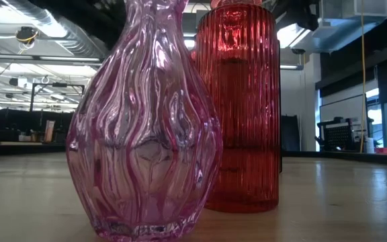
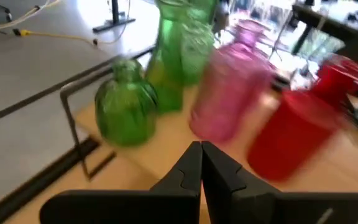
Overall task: Sort vases onto shelf
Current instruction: Put the right transparent vase on the shelf aligned with the other transparent vase
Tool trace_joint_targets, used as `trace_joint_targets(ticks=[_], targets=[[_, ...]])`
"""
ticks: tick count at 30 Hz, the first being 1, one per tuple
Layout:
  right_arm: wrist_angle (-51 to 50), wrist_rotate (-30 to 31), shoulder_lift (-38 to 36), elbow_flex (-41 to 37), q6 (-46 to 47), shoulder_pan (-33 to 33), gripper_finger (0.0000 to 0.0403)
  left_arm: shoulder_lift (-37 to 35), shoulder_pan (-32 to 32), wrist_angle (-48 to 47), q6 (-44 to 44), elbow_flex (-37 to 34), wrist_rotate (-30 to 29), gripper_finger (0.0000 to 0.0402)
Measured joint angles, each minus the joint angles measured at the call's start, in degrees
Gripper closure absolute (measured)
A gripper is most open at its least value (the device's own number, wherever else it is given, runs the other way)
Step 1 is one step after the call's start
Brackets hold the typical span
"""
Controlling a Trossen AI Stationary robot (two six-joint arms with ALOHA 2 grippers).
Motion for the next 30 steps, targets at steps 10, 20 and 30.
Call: trace_joint_targets(ticks=[10,20,30], targets=[[1.93,-0.05,-1.08,-4.23,-4.45,13.94,0.0281,-24.88,-16.96,-21.06,-12.74,0.0,0.69,0.0401],[9.06,-2.02,-9.6,-19.88,15.83,34.64,0.0281,-26.69,-28.69,-25.95,-19.91,-0.02,0.66,0.0402],[5.78,5.2,-12.78,-20.17,37.19,59.64,0.0281,-26.42,-30.39,-35.03,-21.37,-0.02,0.59,0.0402]])
